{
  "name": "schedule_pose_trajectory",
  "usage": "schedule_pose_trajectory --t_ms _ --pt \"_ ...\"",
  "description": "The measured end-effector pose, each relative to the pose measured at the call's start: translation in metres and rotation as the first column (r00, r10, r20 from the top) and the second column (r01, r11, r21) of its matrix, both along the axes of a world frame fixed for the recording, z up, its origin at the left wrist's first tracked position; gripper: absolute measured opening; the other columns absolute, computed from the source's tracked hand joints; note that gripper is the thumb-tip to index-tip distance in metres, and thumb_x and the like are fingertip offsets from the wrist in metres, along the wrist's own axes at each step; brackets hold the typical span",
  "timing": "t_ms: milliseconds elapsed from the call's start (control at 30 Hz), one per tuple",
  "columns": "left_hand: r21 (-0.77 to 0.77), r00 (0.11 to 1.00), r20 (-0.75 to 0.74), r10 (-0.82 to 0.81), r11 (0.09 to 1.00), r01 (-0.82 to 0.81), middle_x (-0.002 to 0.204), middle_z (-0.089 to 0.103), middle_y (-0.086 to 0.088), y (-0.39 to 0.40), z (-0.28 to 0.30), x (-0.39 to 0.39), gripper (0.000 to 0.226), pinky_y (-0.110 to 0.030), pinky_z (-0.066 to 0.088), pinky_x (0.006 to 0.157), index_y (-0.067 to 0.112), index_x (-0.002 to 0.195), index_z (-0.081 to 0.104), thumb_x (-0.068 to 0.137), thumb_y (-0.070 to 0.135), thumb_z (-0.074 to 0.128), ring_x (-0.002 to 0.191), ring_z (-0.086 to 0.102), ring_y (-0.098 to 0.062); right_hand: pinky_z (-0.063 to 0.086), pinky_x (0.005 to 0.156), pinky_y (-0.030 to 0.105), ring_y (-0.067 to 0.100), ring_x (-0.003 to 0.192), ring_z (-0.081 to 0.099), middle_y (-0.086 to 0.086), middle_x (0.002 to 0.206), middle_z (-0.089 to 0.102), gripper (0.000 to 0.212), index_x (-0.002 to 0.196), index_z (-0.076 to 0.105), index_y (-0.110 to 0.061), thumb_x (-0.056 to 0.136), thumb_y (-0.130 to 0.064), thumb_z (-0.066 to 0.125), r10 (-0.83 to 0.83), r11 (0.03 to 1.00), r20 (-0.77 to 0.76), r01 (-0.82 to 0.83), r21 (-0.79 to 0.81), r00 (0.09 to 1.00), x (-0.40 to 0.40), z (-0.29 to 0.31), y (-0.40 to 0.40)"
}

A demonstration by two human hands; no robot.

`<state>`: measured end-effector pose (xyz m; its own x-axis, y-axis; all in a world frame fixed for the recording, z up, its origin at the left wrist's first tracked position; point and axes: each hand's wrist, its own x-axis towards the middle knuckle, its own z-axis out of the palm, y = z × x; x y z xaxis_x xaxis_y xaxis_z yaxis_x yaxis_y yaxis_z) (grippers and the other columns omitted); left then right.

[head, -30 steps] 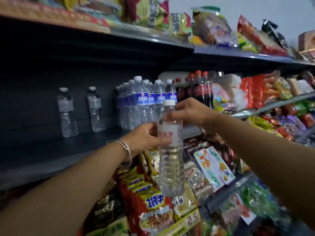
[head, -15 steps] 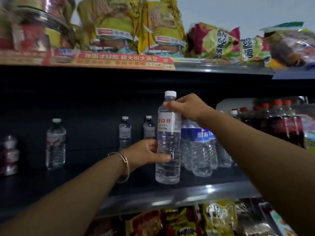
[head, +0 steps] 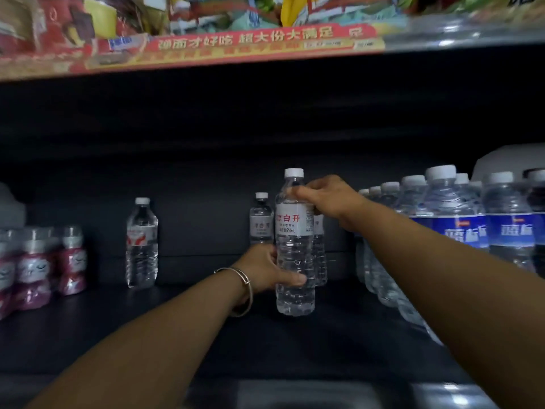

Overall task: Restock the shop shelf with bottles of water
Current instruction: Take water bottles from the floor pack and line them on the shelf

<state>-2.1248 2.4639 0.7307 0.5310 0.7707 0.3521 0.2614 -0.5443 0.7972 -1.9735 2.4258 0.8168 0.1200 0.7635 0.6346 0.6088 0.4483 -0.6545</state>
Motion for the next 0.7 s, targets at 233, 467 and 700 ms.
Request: schedule_pose_trajectory --t_ms 233,467,700 --pt "0.035 0.995 -0.039 0.095 0.995 -0.094 0.096 0.072 0.000 0.047 -0.011 0.000 0.045 -0.037 0.054 0.089 0.012 0.102 0.064 0.062 0.016 0.085 0.090 0.069 -0.015 0.048 0.066 0.016 0.010 0.079 0.062 -0.001 0.084 0.067 0.034 0.097 0.066 -0.006 0.083 -0.037 0.068 0.030 0.994 -0.024 -0.032 -0.108 0.999 -0.004 -0.010 0.038" --pt "0.141 0.988 -0.063 0.143 0.981 -0.133 0.101 0.071 0.001 0.071 -0.014 0.008 0.038 -0.026 0.052 0.084 0.015 0.097 0.067 0.064 0.021 0.085 0.088 0.066 -0.011 0.057 0.078 0.041 0.024 0.086 0.066 0.010 0.097 0.066 0.040 0.103 0.058 -0.009 0.077 -0.033 0.075 -0.008 0.895 0.022 0.017 -0.446 1.000 -0.008 -0.025 0.058" --pt "0.292 0.968 -0.166 0.188 0.947 -0.134 0.103 0.056 0.006 0.090 -0.013 0.014 0.052 -0.011 0.037 0.075 0.013 0.118 0.056 0.072 0.025 0.079 0.097 0.056 -0.009 0.056 0.080 0.049 0.035 0.086 0.068 0.019 0.097 0.068 0.044 0.110 0.056 0.001 0.075 -0.017 0.077 -0.078 0.859 -0.065 0.034 -0.512 0.995 -0.018 -0.032 0.081"
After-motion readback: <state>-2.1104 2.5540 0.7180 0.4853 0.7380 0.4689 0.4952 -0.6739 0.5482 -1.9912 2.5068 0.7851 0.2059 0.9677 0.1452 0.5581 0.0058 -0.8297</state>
